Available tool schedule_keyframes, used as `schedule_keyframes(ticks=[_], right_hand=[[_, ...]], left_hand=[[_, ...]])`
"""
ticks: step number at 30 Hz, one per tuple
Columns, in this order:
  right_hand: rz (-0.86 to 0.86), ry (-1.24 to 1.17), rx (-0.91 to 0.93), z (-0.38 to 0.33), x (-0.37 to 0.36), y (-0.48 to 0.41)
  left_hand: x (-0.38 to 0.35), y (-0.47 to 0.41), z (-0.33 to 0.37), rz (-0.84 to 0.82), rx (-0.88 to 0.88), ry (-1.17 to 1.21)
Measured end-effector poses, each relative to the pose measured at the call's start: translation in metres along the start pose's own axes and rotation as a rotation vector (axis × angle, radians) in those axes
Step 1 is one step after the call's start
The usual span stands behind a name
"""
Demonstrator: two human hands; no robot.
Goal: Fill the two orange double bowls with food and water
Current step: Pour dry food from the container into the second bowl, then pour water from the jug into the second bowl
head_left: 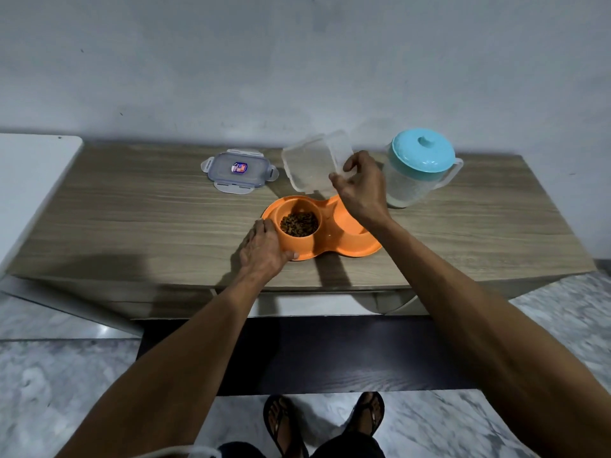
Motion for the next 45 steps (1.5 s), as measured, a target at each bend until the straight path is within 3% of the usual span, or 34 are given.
schedule_keyframes(ticks=[6,14,25,33,37,45], right_hand=[[0.133,-0.272,-0.500,0.079,-0.023,-0.044],[0.070,-0.192,-0.688,0.106,-0.049,-0.059],[0.050,-0.024,-0.722,0.115,-0.044,-0.051],[0.033,0.110,-0.500,0.081,0.006,-0.021],[0.059,0.175,-0.395,0.073,0.040,-0.010],[0.370,0.011,-0.704,0.135,0.133,0.017]], left_hand=[[-0.004,-0.002,-0.002,0.008,-0.008,-0.016],[-0.006,-0.002,-0.002,-0.002,-0.008,-0.040],[-0.008,-0.003,-0.002,-0.020,-0.017,-0.038],[0.009,0.001,-0.002,0.018,-0.080,-0.121],[0.031,0.000,0.021,0.144,-0.113,-0.146],[0.020,-0.008,0.117,0.051,-0.315,-0.174]])
Point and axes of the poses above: each hand's wrist, its own y-axis away from the middle knuckle, its own x-axis out of the back of the hand, z = x × y, the point moved 9 cm from there along -y, towards the middle knuckle, and after that the axes turned 12 degrees about -y, right-handed, at the moved point
